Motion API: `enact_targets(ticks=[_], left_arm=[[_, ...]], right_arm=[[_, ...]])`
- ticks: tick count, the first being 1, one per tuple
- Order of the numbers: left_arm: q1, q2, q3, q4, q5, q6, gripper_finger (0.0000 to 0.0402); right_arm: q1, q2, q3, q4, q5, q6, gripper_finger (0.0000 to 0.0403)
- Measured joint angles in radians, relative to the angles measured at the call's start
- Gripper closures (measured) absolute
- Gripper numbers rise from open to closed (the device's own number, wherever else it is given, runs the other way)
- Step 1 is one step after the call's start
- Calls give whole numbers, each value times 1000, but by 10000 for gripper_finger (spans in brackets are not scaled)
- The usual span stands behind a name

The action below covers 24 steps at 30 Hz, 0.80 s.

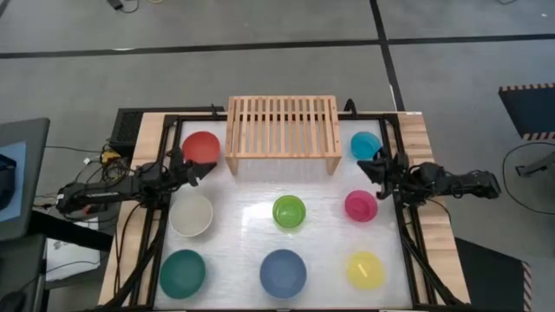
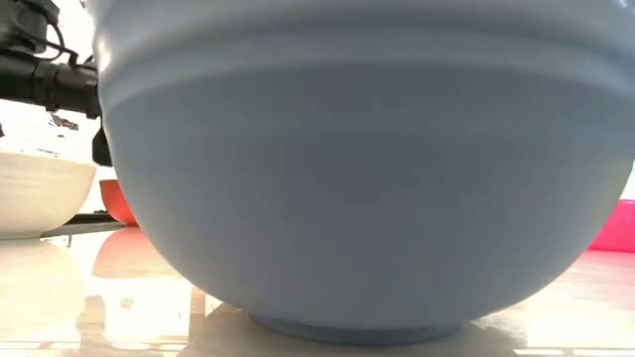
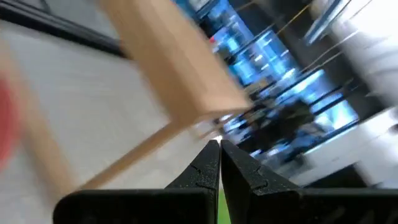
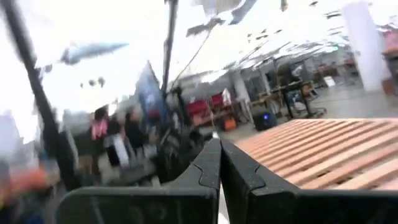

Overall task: Place and stack bowls onto a shelf
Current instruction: Put the small blue transparent bowl on the shelf

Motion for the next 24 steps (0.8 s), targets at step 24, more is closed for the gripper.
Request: enact_targets(ticks=[24], left_arm=[[-117, 657, 591, -3, 3, 354, 343]], right_arm=[[-101, 545, 480, -350, 147, 264, 320]])
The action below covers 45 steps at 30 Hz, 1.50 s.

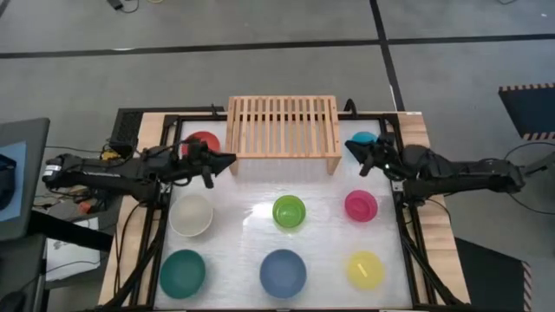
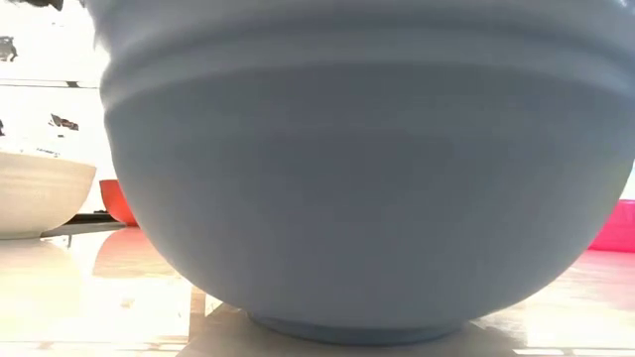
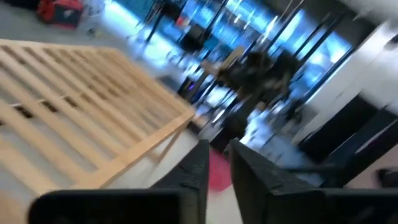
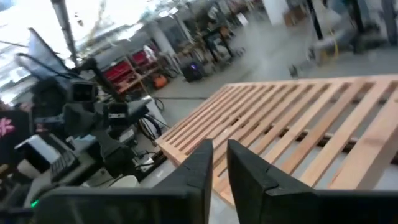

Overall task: Place and stack bowls onto a shelf
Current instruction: Put the small blue transparent bowl on the shelf

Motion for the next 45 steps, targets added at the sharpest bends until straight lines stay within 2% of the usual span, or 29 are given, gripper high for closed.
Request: enact_targets(ticks=[4, 7, 11, 14, 17, 21, 26, 31, 37, 40, 45], left_arm=[[32, 48, 144, -276, 1, 68, 293], [67, 77, 231, -396, 2, 151, 262], [116, 111, 280, -402, 31, 308, 245], [153, 133, 304, -385, 99, 349, 246], [169, 148, 306, -390, 147, 372, 251], [170, 160, 306, -384, 144, 413, 257], [187, 179, 306, -354, 127, 466, 262], [202, 205, 306, -337, 116, 462, 262], [216, 234, 306, -310, 12, 412, 262], [223, 255, 306, -285, -1, 408, 262], [230, 314, 306, -249, -47, 413, 262]], right_arm=[[-12, 67, 121, -184, -21, 62, 284], [-21, 117, 214, -371, -19, 162, 262], [-44, 169, 295, -652, -1, 314, 251], [-58, 198, 328, -793, -8, 442, 252], [-77, 224, 361, -862, -43, 493, 254], [-116, 261, 432, -949, -105, 516, 254], [-184, 327, 508, -1085, -148, 447, 254], [-247, 372, 525, -1121, -171, 320, 255], [-367, 392, 525, -1219, -158, 386, 255], [-437, 412, 524, -1263, -153, 390, 255], [-550, 491, 496, -1244, -194, 435, 255]])
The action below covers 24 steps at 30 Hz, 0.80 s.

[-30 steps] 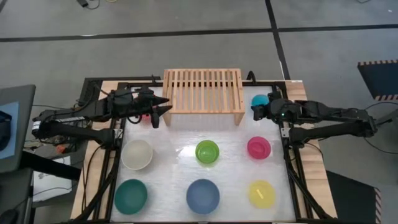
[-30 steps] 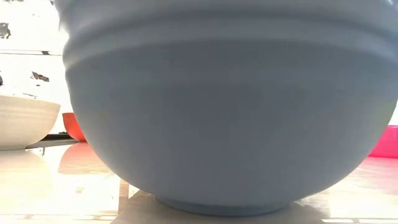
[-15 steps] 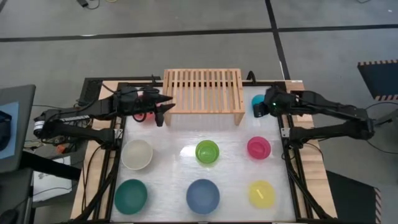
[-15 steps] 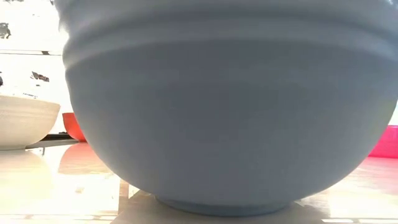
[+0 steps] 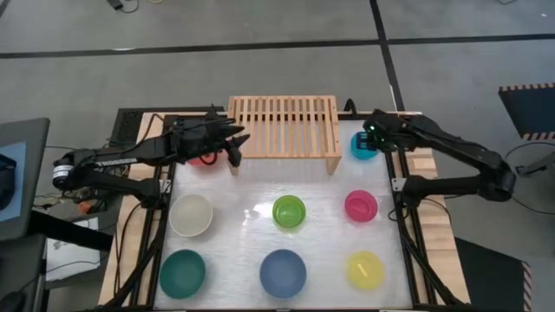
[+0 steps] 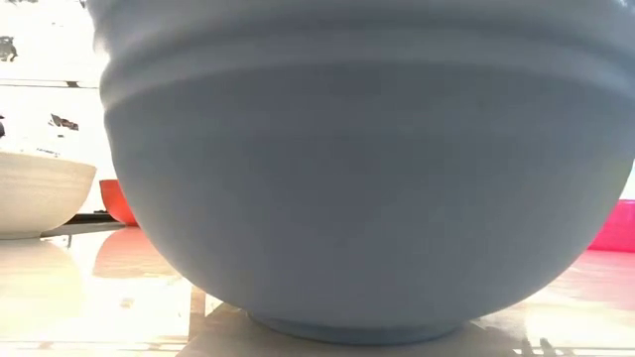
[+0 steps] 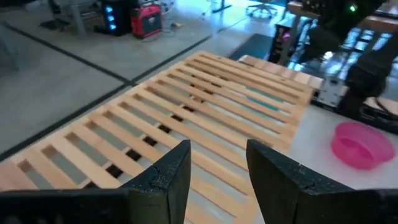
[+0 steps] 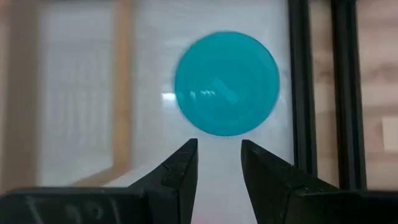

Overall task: Place and stack bowls onto a shelf
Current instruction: Put the small blue transparent bowl on the shelf

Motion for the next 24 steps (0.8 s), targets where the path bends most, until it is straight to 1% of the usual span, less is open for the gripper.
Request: enact_targets(ticks=[2, 5, 8, 9, 11, 14, 17, 24], left_arm=[[0, 23, 0, 9, -18, -40, 262], [0, 55, 0, 11, -14, -86, 262], [0, 71, 0, 21, -9, -103, 262], [0, 72, 0, 19, -8, -105, 262], [0, 71, 0, 20, -8, -105, 262], [0, 67, 0, 17, -8, -107, 262], [0, 64, 0, 31, -8, -110, 262], [-1, 64, 0, 29, -8, -129, 262]], right_arm=[[-43, 46, -9, -9, -2, 39, 255], [-118, 109, -28, 16, 31, 122, 255], [-208, 161, -55, 115, 28, 118, 255], [-240, 180, -64, 129, 9, 116, 255], [-292, 221, -78, 139, -34, 107, 255], [-352, 270, -94, 142, -48, 95, 255], [-391, 296, -114, 148, -67, 92, 255], [-413, 301, -198, 200, -82, 88, 255]])
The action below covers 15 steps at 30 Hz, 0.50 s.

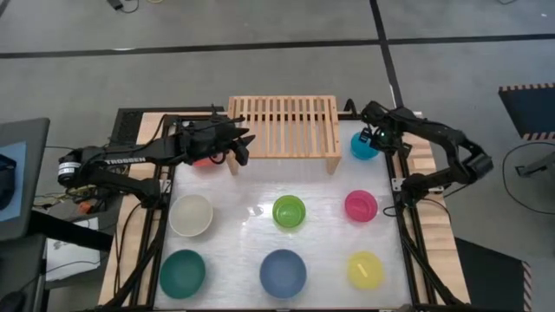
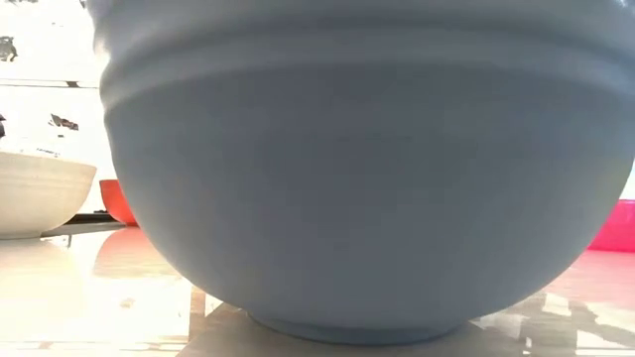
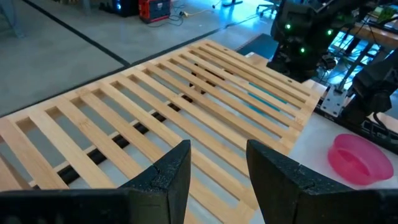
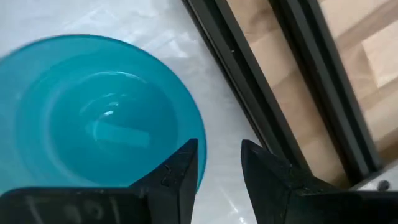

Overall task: Place and stack bowls onto a shelf
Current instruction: Put the small blue transparent bowl on the shelf

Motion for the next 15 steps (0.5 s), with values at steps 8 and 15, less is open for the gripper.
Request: enact_targets(ticks=[8, 15], left_arm=[[0, 0, 0, 9, 0, -28, 262], [0, 0, 0, 8, 1, -65, 262]], right_arm=[[-17, 0, -105, 180, -45, -22, 257], [-9, -5, -124, 229, -44, -62, 326]])
